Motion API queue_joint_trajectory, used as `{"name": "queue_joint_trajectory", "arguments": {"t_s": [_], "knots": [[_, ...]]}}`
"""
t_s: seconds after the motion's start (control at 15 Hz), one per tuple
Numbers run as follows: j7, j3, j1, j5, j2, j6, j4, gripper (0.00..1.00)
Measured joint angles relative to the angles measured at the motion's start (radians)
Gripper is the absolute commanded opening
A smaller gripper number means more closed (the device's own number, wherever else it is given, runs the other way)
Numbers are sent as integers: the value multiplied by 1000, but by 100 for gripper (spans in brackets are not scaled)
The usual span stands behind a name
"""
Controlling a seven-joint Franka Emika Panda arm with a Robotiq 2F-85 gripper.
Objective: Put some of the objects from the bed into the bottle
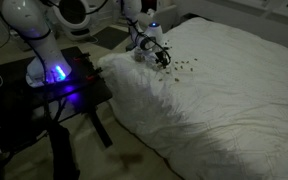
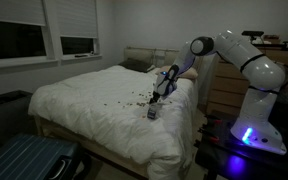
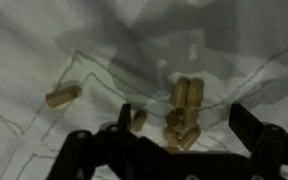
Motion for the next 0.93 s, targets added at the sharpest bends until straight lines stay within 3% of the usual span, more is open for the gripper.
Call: {"name": "queue_joint_trajectory", "arguments": {"t_s": [0.33,0.4,0.47,0.6,0.93], "knots": [[0,-15,4,0,14,-6,23,100],[0,-22,7,0,18,-7,29,96],[0,-28,9,0,23,-8,36,74],[0,-39,12,0,32,-10,48,68],[0,-52,19,0,49,-11,75,27]]}}
